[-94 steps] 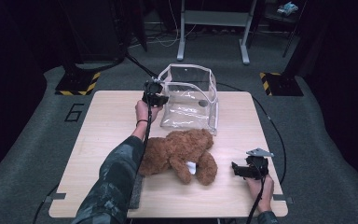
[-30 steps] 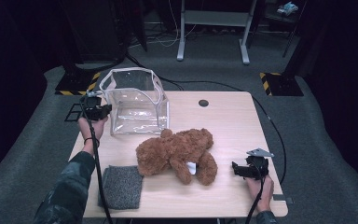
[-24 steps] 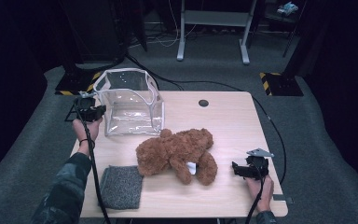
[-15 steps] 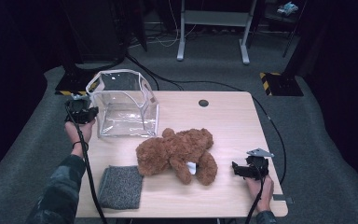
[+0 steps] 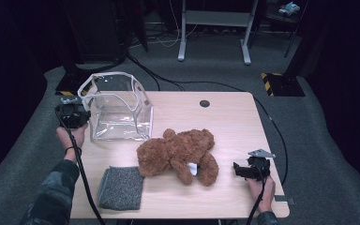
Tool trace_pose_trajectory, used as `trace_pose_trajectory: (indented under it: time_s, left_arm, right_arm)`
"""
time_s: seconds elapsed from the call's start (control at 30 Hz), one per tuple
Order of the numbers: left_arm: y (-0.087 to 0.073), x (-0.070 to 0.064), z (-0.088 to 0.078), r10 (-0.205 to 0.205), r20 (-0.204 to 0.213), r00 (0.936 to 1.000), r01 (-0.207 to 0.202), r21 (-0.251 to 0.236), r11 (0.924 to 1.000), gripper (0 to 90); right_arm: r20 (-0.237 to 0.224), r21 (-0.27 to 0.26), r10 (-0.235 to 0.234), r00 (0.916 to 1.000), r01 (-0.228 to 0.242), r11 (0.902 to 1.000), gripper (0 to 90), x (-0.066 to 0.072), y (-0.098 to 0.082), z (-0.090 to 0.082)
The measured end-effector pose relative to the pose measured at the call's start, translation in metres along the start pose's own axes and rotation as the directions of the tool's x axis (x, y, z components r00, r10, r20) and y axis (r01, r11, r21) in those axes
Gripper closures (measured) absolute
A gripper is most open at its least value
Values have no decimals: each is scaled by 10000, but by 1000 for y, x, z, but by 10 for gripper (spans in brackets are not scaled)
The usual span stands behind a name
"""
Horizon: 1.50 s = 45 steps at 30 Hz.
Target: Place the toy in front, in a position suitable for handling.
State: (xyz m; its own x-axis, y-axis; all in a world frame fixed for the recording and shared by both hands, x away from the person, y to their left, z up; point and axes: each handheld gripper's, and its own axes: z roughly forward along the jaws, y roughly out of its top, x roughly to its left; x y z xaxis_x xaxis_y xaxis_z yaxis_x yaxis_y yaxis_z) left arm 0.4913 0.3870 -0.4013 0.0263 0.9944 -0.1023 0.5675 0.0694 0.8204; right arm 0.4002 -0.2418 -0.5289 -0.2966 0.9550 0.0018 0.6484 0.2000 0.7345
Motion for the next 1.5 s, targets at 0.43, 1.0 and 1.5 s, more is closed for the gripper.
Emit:
trace_pose_trajectory:
  time_s: [0.43,1.0,1.5]
  left_arm:
    - [-16,-52,-14,823,1336,9876,-878,355,9955,331]
    - [-22,-124,-6,1418,2539,9568,-1621,608,9849,155]
    - [-18,-141,15,1648,1742,9708,-1669,-27,9860,668]
  right_arm:
    - [39,-3,37,10000,-37,10000,88,0,0,0]
    - [67,0,49,10000,-49,10000,88,0,0,0]
    - [68,3,44,10000,-44,10000,87,0,0,0]
